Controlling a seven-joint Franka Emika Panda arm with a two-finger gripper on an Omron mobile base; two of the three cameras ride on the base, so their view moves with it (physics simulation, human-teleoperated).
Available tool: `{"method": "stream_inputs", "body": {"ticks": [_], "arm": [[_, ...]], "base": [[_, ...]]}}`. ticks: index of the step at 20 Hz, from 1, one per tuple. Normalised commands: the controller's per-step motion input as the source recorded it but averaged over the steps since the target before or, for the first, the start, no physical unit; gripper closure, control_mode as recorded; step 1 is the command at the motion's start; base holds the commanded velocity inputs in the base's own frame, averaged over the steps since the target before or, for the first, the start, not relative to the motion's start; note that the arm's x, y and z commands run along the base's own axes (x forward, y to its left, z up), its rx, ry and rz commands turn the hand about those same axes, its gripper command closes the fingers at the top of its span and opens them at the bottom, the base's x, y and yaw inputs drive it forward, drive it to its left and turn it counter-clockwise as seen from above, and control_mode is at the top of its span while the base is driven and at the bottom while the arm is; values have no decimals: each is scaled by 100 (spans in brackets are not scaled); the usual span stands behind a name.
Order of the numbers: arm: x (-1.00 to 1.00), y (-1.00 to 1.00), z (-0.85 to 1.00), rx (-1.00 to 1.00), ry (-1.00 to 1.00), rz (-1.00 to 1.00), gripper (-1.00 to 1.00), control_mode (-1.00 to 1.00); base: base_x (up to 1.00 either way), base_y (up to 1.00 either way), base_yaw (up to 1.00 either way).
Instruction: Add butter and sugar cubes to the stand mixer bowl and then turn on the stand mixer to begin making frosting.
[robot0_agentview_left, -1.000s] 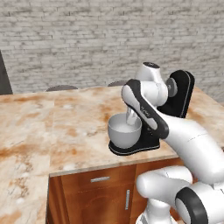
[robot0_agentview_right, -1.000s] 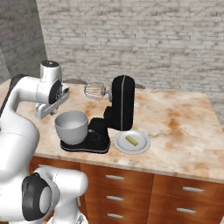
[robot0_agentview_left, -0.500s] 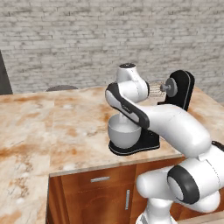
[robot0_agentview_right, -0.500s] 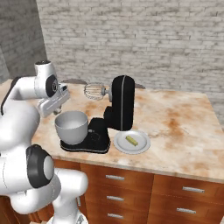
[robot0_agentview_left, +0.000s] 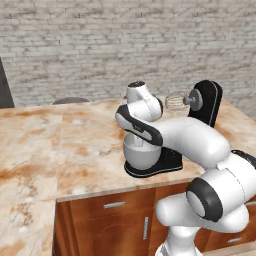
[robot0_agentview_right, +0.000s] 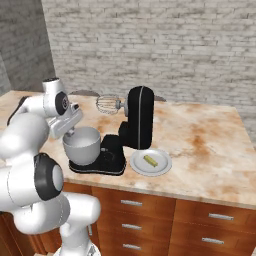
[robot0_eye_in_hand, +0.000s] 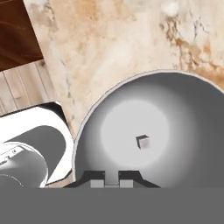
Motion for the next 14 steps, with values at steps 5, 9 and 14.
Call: {"method": "stream_inputs", "body": {"ticks": [5, 9, 14], "arm": [[1, -34, -25, 0, 5, 0, 100, -100], [3, -14, -42, 0, 5, 0, 100, -100], [12, 0, -42, 0, 1, 0, 100, -100]], "base": [[0, 0, 0], [0, 0, 0], [0, 0, 0]]}}
